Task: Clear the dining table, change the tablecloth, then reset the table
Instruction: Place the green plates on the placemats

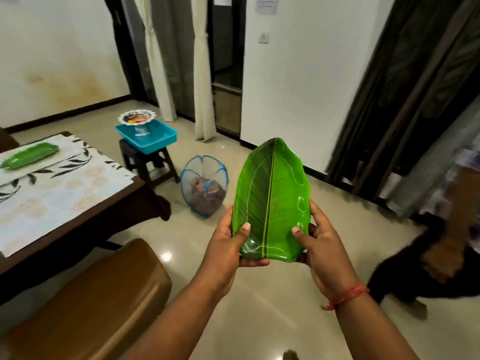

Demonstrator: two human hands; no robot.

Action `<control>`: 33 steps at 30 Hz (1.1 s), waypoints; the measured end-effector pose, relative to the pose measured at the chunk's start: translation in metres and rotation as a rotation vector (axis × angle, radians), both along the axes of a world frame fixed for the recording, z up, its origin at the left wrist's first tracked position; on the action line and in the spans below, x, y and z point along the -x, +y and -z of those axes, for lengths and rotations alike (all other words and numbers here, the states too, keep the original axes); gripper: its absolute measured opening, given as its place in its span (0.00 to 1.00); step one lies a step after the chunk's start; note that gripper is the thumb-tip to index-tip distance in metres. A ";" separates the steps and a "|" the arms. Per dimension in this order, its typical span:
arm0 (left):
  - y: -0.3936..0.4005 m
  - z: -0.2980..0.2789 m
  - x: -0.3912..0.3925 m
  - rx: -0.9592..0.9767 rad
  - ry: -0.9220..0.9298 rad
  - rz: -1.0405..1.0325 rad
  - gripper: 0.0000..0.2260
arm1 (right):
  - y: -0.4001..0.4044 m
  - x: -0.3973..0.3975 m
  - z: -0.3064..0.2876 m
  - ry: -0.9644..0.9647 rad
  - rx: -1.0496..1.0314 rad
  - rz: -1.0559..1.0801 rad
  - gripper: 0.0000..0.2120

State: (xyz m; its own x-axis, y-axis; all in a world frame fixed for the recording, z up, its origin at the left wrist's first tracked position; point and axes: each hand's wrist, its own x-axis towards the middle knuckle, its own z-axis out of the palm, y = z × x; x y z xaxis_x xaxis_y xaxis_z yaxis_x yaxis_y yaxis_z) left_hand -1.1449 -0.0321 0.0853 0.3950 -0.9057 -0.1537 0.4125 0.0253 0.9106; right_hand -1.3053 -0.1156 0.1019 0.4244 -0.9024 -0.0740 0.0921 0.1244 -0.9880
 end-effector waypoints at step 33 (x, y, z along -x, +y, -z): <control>-0.171 0.129 -0.583 -0.210 0.420 -1.377 0.18 | -0.246 -0.795 0.145 0.436 -0.149 -1.232 0.25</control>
